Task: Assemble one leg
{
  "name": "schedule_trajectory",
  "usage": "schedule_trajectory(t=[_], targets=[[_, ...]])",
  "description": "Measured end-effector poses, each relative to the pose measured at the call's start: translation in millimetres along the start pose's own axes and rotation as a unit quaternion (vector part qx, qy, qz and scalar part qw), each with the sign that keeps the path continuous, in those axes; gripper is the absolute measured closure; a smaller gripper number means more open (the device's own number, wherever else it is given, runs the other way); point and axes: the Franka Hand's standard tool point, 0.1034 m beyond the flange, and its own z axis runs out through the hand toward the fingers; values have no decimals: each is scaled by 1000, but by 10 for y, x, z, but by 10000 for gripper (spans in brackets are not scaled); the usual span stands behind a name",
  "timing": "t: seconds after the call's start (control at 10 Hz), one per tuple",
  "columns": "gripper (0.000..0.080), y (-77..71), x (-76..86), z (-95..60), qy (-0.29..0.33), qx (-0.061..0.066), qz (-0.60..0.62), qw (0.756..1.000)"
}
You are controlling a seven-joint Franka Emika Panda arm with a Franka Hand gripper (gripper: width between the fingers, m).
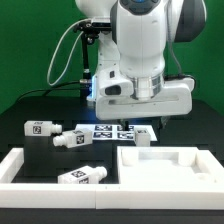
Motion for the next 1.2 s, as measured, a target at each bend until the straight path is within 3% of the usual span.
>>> schedule_trajectory(t=[0.2, 0.4, 0.5, 0.7, 1.0, 1.2], targets=[[151, -25, -102, 78, -77, 2, 12, 997], [151, 87, -71, 170, -134, 2, -17, 991], [151, 122, -150, 185, -195, -11, -20, 981], [151, 51, -80, 255, -264, -30, -32, 964], [151, 51, -65, 275, -265, -30, -31, 963], [151, -14, -110, 377, -265, -43, -14, 963]])
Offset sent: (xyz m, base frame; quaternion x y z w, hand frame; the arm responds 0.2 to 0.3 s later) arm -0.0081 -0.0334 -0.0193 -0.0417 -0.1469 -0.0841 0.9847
